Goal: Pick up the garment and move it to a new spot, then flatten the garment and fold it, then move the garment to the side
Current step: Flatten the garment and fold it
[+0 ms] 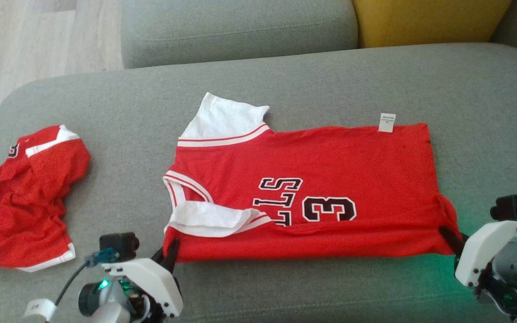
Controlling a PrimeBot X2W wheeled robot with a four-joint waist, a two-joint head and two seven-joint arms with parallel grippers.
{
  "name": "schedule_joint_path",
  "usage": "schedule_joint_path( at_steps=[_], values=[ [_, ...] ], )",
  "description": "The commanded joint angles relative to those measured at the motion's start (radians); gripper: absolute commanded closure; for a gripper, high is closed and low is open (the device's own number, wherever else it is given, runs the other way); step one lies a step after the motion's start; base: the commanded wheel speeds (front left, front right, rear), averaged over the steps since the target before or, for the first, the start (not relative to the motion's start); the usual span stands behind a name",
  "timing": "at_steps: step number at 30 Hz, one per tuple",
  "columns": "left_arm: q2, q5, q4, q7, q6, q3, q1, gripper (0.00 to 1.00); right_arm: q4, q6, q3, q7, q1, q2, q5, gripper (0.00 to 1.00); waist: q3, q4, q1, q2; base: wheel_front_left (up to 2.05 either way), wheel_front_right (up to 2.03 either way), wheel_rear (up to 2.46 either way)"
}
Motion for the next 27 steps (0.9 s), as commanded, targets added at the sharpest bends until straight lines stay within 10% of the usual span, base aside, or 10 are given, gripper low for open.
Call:
schedule_joint_path(
  at_steps=[1,2,3,4,27],
  values=[
    [0.026,-0.011,-0.039,-0.005,0.011,0.037,-0.030,1.00,-0.036,0.007,-0.009,-0.013,-0.018,-0.016,-0.002,0.00,0.002,-0.003,0.0000,0.0000,0.00,0.00,0.00],
    [0.027,-0.012,-0.047,-0.010,0.019,0.043,-0.028,0.83,-0.043,0.007,-0.018,-0.022,-0.016,-0.009,-0.005,0.00,0.005,-0.004,0.0000,0.0000,0.00,0.00,0.00],
    [0.028,-0.014,-0.055,-0.015,0.026,0.048,-0.026,0.28,-0.049,0.007,-0.026,-0.029,-0.013,-0.003,-0.009,0.00,0.007,-0.005,0.0000,0.0000,0.00,0.00,0.00],
    [0.028,-0.014,-0.061,-0.017,0.031,0.050,-0.024,0.00,-0.053,0.007,-0.035,-0.035,-0.010,0.001,-0.014,0.00,0.008,-0.006,0.0000,0.0000,0.00,0.00,0.00],
    [-0.023,0.008,-0.262,-0.280,0.037,0.196,-0.115,0.00,-0.290,0.007,-0.151,-0.499,-0.010,0.186,-0.187,0.00,0.089,-0.047,0.0000,0.0000,0.00,0.00,0.00]
  ],
)
